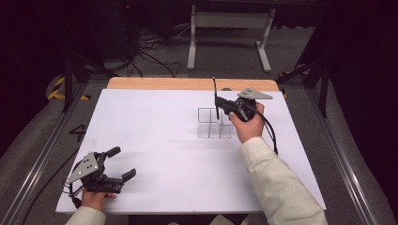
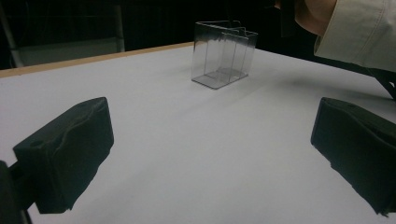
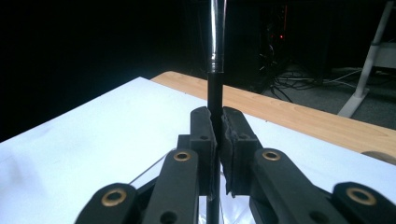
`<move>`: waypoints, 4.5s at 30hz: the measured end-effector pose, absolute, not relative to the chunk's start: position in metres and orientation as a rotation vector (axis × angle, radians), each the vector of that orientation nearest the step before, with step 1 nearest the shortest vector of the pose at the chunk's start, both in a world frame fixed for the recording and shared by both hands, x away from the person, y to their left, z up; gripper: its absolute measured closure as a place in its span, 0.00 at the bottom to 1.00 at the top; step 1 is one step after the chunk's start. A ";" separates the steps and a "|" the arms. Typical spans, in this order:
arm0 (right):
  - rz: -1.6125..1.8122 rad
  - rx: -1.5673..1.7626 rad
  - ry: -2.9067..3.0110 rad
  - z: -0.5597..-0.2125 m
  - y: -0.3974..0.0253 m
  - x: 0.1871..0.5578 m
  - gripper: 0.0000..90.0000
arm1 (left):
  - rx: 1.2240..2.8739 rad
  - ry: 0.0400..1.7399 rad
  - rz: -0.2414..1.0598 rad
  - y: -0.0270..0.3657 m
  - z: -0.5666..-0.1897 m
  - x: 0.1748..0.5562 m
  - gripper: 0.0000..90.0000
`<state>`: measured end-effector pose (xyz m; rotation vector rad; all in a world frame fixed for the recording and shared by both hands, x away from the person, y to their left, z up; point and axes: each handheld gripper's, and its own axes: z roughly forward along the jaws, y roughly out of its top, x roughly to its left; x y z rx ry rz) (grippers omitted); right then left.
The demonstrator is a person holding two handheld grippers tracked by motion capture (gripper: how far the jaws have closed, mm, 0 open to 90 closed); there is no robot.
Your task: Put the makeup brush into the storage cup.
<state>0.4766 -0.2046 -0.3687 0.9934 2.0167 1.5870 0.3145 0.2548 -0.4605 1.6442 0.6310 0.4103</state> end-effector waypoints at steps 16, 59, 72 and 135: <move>1.548 1.025 2.046 -0.379 -0.208 0.475 0.93 | 1.646 0.631 0.412 0.255 -0.460 0.315 0.00; 1.610 0.909 2.014 -0.343 -0.236 0.426 0.35 | 1.641 0.635 0.413 0.255 -0.460 0.314 0.00; 1.678 0.816 1.964 -0.337 -0.258 0.396 0.20 | 1.645 0.643 0.403 0.254 -0.461 0.314 0.00; 1.755 0.802 2.037 -0.451 -0.293 0.336 0.15 | 1.654 0.634 0.418 0.253 -0.460 0.315 0.00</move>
